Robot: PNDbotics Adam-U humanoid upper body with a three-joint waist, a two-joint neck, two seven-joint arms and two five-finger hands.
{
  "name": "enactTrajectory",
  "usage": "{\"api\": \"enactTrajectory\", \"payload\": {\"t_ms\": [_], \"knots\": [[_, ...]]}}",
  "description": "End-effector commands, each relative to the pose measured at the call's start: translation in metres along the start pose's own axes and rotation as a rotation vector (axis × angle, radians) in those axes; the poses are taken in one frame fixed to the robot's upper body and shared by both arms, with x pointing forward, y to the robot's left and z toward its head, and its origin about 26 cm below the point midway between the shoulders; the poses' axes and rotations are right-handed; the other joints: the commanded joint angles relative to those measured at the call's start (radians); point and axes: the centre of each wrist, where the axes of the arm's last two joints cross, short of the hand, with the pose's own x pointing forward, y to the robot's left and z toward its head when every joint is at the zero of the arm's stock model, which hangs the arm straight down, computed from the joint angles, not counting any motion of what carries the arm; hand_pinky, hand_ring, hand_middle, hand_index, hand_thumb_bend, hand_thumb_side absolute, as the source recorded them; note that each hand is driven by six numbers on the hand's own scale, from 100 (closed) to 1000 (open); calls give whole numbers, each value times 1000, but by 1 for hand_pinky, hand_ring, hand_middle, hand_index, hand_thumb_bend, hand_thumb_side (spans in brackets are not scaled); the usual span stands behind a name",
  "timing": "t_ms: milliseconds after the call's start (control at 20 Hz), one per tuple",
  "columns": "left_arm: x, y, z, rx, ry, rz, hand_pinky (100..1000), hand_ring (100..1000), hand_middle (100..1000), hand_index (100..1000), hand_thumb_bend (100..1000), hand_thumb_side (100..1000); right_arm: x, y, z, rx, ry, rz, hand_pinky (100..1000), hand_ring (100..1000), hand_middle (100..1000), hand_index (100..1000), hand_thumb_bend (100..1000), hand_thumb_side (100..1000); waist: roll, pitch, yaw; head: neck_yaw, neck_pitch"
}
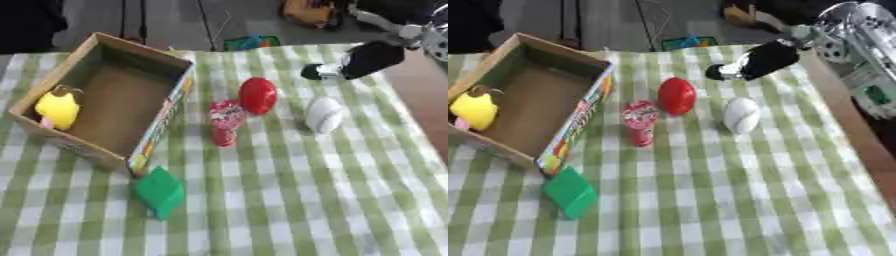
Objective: Pick up objects on the table and place them in the box.
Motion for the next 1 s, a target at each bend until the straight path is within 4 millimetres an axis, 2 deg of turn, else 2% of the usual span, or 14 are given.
{"api": "enactTrajectory", "payload": {"t_ms": [50,100,150,200,250,600,650,1000], "knots": [[4,-1,-9,-19,-31,6,693,601,701,738,100,1000,-9,4,-2,9,24,-27,716,911,956,1000,762,758,3,-18,2,-1,-6],[4,-1,-9,-19,-31,6,693,601,701,738,100,1000,-11,8,-4,12,30,-36,716,911,956,1000,762,758,4,-17,2,0,-7],[4,-1,-9,-19,-31,7,692,600,699,736,100,1000,-12,12,-5,20,33,-45,714,904,964,1000,741,705,4,-16,2,0,-7],[4,-1,-9,-19,-30,8,692,600,699,736,100,1000,-14,15,-6,34,33,-56,714,904,964,1000,741,705,5,-16,2,1,-7],[4,-1,-9,-19,-29,8,690,598,695,734,100,1000,-15,18,-7,49,32,-64,718,901,979,1000,724,667,5,-15,2,1,-8],[4,-2,-10,-21,-26,13,687,594,689,731,100,1000,-24,36,-12,158,33,-79,720,903,974,1000,715,637,10,-13,4,-1,-10],[4,-2,-10,-21,-26,13,685,593,686,729,100,1000,-26,37,-13,167,36,-81,735,933,984,1000,710,619,10,-12,4,-1,-11],[4,-3,-10,-23,-24,19,683,589,679,726,100,1000,-39,60,-19,244,73,-134,705,913,974,1000,703,536,13,-5,6,-6,-18]]}}
